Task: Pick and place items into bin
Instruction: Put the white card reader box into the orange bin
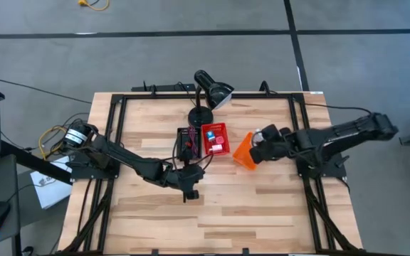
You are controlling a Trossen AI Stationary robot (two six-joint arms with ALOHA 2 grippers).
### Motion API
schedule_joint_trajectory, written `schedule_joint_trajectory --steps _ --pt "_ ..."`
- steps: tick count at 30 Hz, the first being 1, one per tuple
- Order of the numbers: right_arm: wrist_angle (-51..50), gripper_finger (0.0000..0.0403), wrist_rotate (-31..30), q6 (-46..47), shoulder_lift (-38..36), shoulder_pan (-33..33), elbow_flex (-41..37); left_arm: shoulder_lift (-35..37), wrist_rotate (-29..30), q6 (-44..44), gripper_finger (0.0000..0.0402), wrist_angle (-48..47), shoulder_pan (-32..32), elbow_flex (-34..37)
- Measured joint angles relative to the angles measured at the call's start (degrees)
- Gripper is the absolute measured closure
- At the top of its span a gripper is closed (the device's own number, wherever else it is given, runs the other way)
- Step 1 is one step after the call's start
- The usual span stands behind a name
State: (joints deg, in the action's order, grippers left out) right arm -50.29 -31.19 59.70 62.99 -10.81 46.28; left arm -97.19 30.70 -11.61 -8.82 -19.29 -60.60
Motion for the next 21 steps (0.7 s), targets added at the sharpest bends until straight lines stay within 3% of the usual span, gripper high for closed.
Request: schedule_joint_trajectory --steps 7,12,21 --pt "9.0 0.0351 7.4 -7.9 6.5 4.8 0.0 0.0 0.0 -1.0 0.0401 0.0 0.0 0.0" --pt "12.3 0.0351 12.7 -8.2 12.6 7.7 0.0 0.0 0.0 -1.5 0.0401 -1.4 0.0 0.0" --pt "18.2 0.0351 16.0 -10.5 16.9 8.7 0.0 0.0 0.2 -1.8 0.0401 -3.5 0.0 -0.1"
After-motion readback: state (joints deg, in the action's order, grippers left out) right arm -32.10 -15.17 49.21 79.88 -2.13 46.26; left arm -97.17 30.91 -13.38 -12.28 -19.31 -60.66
